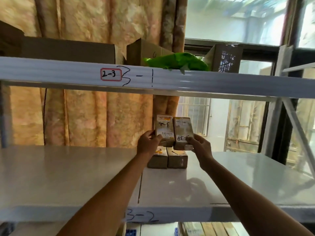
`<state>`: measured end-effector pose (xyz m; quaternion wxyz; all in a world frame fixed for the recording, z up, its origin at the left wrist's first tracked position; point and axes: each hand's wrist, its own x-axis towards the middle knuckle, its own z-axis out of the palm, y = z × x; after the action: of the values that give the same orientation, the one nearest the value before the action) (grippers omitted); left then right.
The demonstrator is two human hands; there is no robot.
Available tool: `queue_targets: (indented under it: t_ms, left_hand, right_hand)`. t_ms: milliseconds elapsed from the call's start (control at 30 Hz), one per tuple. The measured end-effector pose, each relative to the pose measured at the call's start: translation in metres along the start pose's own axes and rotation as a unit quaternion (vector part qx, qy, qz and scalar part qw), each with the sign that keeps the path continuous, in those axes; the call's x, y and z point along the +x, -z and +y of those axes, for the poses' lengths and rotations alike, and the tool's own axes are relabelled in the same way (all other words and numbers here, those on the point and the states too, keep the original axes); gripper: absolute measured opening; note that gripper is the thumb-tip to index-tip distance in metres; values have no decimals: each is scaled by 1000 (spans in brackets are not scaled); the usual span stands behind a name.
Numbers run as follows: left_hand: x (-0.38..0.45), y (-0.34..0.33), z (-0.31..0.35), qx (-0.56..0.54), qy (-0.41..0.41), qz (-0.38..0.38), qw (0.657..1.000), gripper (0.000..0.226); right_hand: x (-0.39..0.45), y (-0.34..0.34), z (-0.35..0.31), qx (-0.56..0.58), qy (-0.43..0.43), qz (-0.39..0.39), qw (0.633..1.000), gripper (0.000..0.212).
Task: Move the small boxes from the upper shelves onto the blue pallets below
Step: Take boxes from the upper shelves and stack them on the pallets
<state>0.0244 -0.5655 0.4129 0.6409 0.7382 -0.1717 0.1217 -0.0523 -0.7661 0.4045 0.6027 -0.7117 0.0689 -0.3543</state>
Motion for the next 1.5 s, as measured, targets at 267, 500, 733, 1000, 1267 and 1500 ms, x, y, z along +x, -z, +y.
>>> queue_targets:
  t_ms: [267,500,733,1000,1267,1500]
  left_hand:
    - [-83,41,16,-166,-27,-28,985,31]
    - [-185,68,25,-207,-27,-30,978,30]
    - [-258,74,28,-232,-27,-61,970,24]
    - [-323,23,-30,-222,74,-101,967,21]
    - [-385,-77,-101,-142,188,-152,960,16]
    - [-389,-116,-153,-118,300,-126,938,15]
  right_hand:
    - [-95,24,-49,27,46,-18,998,46]
    - [-199,51,-77,41,22,-4,999,36]
    - [-267,85,-81,38,7,-10,999,33]
    - [-310,157,-19,14,-62,-51,997,41]
    - [-328,254,95,-5,-197,-53,979,35]
    - [-316,274,173,-39,-315,-61,946,39]
